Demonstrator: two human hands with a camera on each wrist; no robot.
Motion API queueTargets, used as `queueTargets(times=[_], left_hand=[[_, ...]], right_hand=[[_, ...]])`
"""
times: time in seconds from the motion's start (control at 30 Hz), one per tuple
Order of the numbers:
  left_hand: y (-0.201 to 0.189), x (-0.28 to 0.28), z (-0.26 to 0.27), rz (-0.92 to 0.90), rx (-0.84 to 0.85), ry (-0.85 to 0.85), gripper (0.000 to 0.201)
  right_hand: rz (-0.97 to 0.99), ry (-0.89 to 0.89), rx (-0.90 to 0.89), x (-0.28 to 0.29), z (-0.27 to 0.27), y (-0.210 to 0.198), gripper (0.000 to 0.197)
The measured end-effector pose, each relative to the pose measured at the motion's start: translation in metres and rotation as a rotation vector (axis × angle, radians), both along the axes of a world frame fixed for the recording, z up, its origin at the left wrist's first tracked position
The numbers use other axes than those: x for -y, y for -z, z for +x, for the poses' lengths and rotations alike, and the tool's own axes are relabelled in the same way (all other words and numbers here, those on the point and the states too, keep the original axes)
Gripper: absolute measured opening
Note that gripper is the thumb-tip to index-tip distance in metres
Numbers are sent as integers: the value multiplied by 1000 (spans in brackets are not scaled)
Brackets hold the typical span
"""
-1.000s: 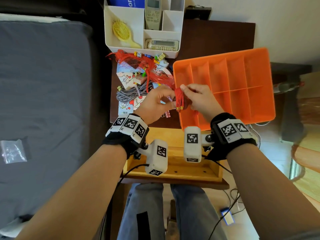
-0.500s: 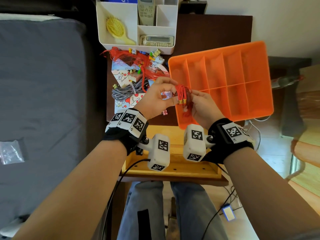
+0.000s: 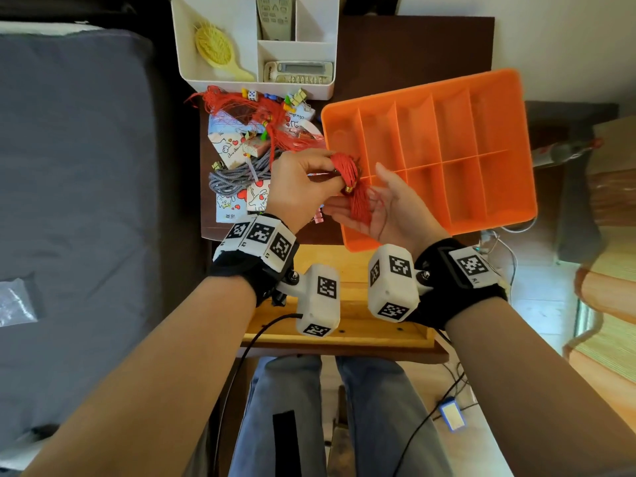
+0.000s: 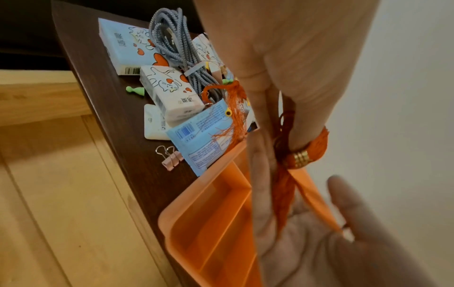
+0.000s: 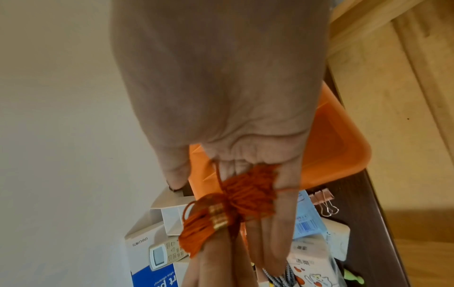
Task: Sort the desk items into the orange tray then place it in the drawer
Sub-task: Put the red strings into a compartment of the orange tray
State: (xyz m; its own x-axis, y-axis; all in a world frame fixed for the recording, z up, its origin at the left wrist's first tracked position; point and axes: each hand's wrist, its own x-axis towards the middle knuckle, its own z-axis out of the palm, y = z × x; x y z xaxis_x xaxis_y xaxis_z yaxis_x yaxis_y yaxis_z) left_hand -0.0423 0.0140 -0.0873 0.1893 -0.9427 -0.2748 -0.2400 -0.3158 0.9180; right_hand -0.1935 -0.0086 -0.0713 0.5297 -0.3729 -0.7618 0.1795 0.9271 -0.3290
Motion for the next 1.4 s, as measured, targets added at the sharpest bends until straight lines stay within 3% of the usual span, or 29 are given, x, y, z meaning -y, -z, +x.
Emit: queueTargets(times=[0.13, 0.27, 0.4, 0.57, 0.67, 0.8, 0.93, 1.0, 1.3, 1.4], left_hand=[[6, -4, -8, -67, 153, 91, 18], [8, -4, -15, -163, 272, 226, 14], [12, -10, -17, -147, 358, 358, 15], [16, -19, -13, -38, 234, 332, 11], [19, -25, -12, 34, 228, 218, 8], [28, -28, -4, 111, 286, 63, 11], [40, -31, -2, 229, 265, 94, 12], [43, -31, -4, 281, 229, 102, 10], [46, -36, -8, 326, 155, 102, 9], [48, -37, -8, 324, 150, 102, 9]], right_hand=[[3, -59, -23, 2, -5, 5, 66], [-2, -20, -74, 2, -6, 10, 43], [-21, 30, -104, 3, -15, 17, 27], [-27, 45, -157, -1, -24, 26, 15], [-94, 35, -230, -3, -21, 32, 12], [-332, -149, -496, -5, -12, 46, 21], [-764, -615, -783, -8, -2, 56, 32], [-866, -743, -857, -9, 1, 58, 34], [-904, -969, -927, -9, -2, 58, 33], [-1045, -829, -965, -9, -10, 53, 29]])
